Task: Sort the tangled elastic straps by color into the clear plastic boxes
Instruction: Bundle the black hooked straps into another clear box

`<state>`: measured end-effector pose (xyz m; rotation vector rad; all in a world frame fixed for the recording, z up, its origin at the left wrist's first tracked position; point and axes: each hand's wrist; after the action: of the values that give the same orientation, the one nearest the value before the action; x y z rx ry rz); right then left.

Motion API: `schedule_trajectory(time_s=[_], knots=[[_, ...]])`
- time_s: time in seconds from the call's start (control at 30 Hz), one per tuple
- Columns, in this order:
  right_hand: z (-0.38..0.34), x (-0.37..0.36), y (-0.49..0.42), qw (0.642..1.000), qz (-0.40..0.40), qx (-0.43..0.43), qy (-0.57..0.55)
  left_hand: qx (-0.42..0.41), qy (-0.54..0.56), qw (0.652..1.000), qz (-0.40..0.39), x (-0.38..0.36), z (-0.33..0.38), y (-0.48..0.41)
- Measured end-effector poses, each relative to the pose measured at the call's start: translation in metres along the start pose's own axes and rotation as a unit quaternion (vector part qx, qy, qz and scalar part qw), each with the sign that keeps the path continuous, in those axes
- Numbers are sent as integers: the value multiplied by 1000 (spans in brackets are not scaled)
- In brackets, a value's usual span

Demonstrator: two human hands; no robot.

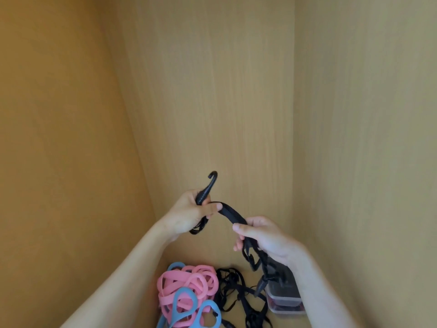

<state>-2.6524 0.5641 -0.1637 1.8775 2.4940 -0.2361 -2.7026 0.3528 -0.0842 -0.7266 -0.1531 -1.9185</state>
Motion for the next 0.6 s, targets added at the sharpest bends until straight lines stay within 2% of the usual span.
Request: schedule_trajectory(time_s=[0.13, 0.3, 0.4, 0.6], knots=[[9, 2, 4, 998, -36, -45, 29, 14, 22, 995, 98, 18, -3, -1], [8, 1, 8, 996, -45, -39, -61, 27, 23, 982, 184, 38, -15, -2], [7, 1, 11, 994, -34, -52, -88, 31, 39, 977, 209, 41, -26, -1], [10, 13, 16, 986, -64, -64, -137, 42, 32, 973, 224, 51, -40, -3]])
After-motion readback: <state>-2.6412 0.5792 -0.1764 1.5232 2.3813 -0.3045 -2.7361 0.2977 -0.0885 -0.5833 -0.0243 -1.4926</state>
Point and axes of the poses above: each hand's wrist, its own y-axis away from the middle knuckle, its own x-axis out of the back of the hand, z = x × y, and after that the axes turned 8 degrees about -y, right-handed
